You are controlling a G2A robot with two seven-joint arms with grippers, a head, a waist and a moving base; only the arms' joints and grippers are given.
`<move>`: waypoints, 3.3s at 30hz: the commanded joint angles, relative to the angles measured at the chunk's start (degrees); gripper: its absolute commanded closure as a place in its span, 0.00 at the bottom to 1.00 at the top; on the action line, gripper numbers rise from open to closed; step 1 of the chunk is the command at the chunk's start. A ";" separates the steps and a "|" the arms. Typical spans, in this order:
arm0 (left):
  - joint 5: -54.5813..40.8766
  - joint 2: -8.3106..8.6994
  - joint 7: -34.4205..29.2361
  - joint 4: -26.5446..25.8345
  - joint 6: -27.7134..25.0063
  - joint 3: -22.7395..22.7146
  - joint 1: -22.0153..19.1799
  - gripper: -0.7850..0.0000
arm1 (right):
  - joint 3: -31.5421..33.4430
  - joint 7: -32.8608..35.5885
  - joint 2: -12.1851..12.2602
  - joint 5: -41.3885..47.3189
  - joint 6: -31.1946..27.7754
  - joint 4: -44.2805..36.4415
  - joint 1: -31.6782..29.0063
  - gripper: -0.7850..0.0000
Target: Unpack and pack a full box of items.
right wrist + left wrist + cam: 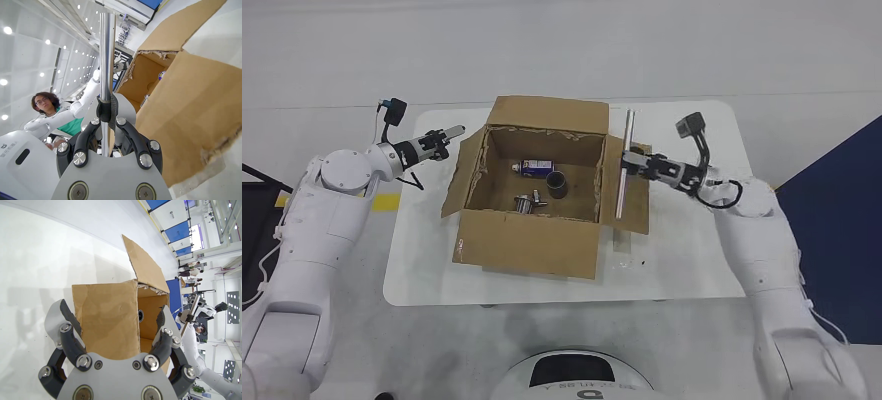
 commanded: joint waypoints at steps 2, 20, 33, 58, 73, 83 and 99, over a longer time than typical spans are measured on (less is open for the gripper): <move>0.00 0.00 0.00 0.00 0.00 0.00 0.00 0.00 | -3.19 -5.44 -0.49 -4.68 2.70 -3.39 0.66 1.00; 0.00 0.00 0.00 0.00 0.00 0.00 0.00 0.00 | -26.32 -18.50 -3.12 -53.00 25.14 -19.82 8.26 1.00; 0.00 0.00 0.00 0.00 0.00 0.00 0.00 0.00 | -42.64 -11.31 -7.98 -70.49 28.93 -11.73 18.11 1.00; 0.00 0.00 0.00 0.00 0.00 0.00 0.00 0.00 | -13.35 -19.89 -2.19 -61.90 11.78 -26.33 0.76 0.14; 0.00 0.00 0.00 0.00 0.00 0.00 0.00 0.00 | 9.19 -23.14 2.59 -33.41 -16.37 -4.52 -7.61 0.00; 0.00 0.00 0.00 0.00 0.00 0.00 0.00 0.00 | 3.87 -11.02 2.92 -21.41 -20.32 17.01 4.42 0.00; 0.00 0.00 0.00 0.00 0.00 0.00 0.00 0.00 | -12.54 -6.22 5.33 4.66 -16.51 15.25 7.59 0.40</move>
